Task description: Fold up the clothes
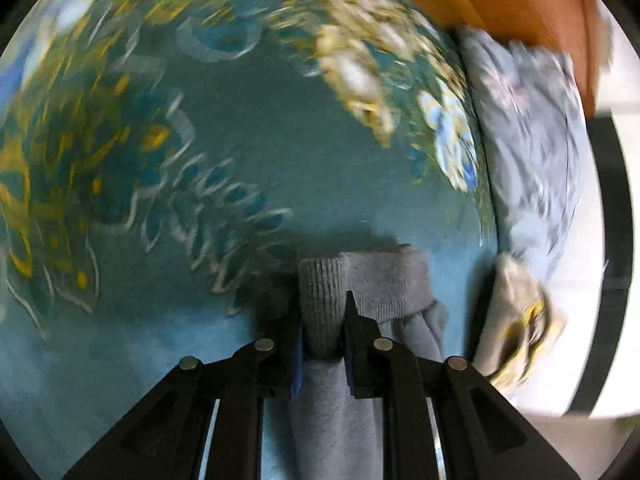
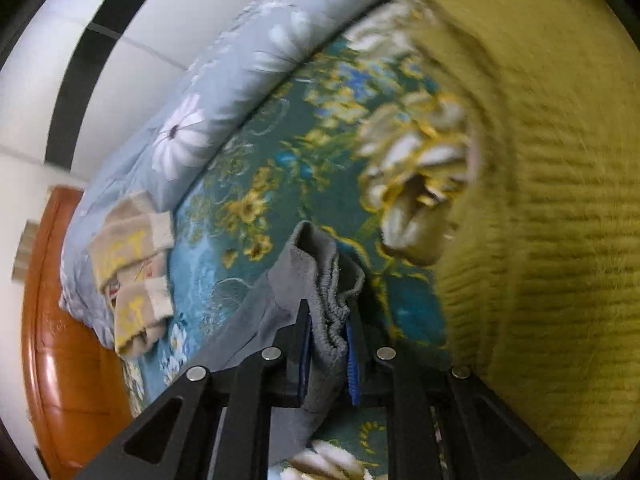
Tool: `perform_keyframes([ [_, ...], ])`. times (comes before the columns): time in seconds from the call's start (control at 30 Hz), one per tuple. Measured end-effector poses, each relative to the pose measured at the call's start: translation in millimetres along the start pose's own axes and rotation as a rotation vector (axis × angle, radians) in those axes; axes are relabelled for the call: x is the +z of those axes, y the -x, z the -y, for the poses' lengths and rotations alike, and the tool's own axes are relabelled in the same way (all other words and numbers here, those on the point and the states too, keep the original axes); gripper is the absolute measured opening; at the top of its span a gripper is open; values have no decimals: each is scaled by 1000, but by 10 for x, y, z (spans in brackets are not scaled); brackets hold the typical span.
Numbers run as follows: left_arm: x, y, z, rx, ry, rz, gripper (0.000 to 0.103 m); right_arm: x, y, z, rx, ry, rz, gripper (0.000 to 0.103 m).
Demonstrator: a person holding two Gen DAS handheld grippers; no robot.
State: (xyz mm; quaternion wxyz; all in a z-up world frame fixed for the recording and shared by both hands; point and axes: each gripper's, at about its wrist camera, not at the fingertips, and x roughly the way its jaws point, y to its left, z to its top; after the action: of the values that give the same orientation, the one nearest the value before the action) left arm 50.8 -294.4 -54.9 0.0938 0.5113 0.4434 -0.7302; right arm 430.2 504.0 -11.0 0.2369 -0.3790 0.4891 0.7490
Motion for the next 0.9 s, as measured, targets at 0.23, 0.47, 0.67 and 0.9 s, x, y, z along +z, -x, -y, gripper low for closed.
perform_keyframes([
  [0.23, -101, 188, 149, 112, -5, -16, 34, -148, 321, -547, -9, 179, 58, 16],
  [0.47, -827, 633, 19, -108, 124, -4, 42, -537, 397, -1347, -28, 391, 107, 16],
  [0.67, -1602, 590, 243, -214, 46, -114, 43, -1327, 6, -2227, 93, 619, 8, 16],
  [0.9, -1997, 452, 266, -152, -106, -156, 43, -2485, -870, -2649, 58, 851, -173, 16],
])
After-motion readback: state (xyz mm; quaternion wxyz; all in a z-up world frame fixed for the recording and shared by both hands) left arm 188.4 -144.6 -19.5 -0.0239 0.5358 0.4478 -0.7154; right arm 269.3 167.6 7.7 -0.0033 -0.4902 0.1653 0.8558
